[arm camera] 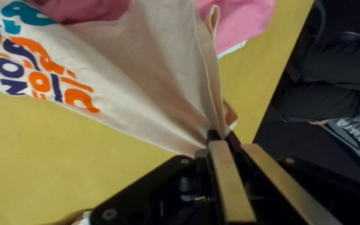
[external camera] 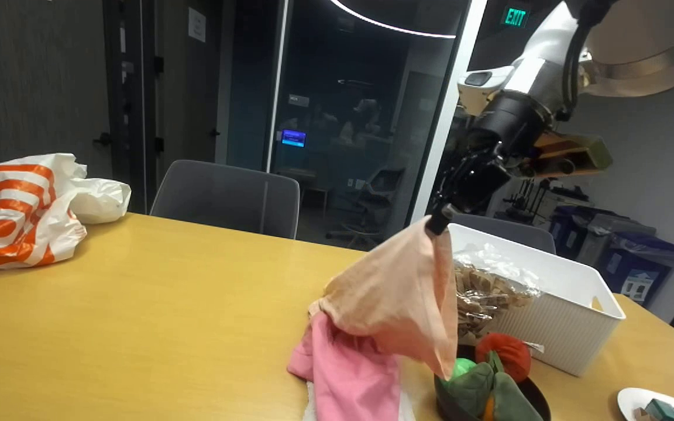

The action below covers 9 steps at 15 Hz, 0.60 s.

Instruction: Unfold the white towel and the peach and pink shirts

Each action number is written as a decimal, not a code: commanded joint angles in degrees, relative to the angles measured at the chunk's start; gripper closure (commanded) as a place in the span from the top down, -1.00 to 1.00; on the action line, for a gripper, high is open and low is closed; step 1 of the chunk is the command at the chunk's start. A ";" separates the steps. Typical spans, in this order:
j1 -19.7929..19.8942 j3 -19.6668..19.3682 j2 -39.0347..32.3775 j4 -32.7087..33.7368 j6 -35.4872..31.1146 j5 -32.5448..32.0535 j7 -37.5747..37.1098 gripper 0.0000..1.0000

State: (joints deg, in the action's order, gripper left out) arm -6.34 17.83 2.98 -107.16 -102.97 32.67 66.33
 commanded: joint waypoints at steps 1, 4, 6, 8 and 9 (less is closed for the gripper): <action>-2.59 -4.44 11.80 -14.27 5.05 6.47 5.14 -0.82; -4.55 -6.89 15.45 -21.06 11.26 8.88 7.26 -0.82; -5.47 -7.67 16.13 -23.93 13.70 10.02 8.41 -0.82; -5.75 -7.79 16.32 -25.77 12.96 10.33 8.97 -0.43; -5.77 -7.55 16.38 -26.29 11.37 9.94 8.91 -0.31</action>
State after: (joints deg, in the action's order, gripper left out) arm -11.07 11.27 17.53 -130.60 -90.08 41.12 73.96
